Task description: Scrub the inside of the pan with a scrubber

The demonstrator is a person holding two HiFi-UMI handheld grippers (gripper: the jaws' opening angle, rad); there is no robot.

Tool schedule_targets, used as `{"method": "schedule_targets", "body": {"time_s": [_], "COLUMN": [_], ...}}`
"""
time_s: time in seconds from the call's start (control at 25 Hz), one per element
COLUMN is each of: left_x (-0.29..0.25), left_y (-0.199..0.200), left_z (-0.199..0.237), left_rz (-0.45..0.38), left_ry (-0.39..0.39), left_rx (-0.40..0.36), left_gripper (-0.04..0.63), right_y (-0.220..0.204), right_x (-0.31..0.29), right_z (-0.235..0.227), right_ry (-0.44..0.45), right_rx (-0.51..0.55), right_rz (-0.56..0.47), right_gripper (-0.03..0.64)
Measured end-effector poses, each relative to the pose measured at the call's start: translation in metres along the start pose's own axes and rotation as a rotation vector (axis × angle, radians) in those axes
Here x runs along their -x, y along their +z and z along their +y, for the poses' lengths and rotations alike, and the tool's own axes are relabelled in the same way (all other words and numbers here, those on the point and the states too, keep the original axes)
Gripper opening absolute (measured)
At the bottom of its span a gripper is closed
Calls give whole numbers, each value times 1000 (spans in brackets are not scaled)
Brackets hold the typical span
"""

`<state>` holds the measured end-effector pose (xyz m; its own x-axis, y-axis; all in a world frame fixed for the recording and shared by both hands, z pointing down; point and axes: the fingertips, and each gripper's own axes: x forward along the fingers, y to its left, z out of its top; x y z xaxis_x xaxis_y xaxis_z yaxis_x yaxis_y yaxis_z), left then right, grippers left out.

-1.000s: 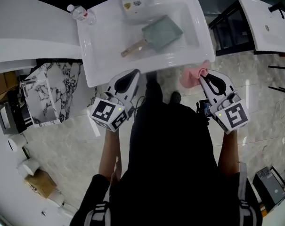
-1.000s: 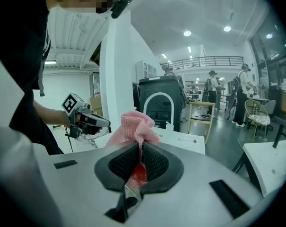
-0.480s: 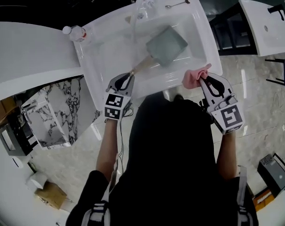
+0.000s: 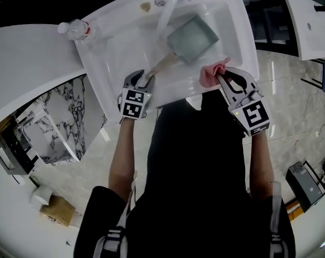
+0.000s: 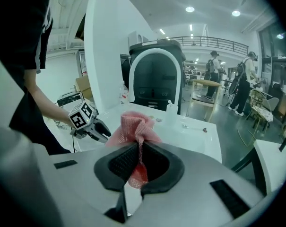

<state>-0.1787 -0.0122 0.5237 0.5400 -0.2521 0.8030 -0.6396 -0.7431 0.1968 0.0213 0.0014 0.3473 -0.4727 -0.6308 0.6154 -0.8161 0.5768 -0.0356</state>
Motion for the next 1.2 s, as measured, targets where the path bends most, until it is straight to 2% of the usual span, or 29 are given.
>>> {"method": "schedule_targets", "body": {"time_s": [0.24,0.4,0.64,0.88,1.2], "left_x": [-15,-17,-20,-24,-24], "left_y": [-3,-2,1,4,5], "left_z": [-8,-4,-8,-9,-5], "left_rz": [14,-38,-49,-24,-35], "left_ry": [44,133,153,183,185], "left_rx": [48,71,61,41,26], "left_gripper": [163,156,153,153,153], "right_y": [-17,-31,-69,-115,-134], "right_x": [-39,-64,-112,-167,-218], "right_z": [-12,-21,-32,-44,-36], "right_ry": [97,167,272,280,274], "right_rx": [76,169,343,425,467], "right_rz": [72,105,155,259,334], "right_gripper": [38,40,40,40,40]}}
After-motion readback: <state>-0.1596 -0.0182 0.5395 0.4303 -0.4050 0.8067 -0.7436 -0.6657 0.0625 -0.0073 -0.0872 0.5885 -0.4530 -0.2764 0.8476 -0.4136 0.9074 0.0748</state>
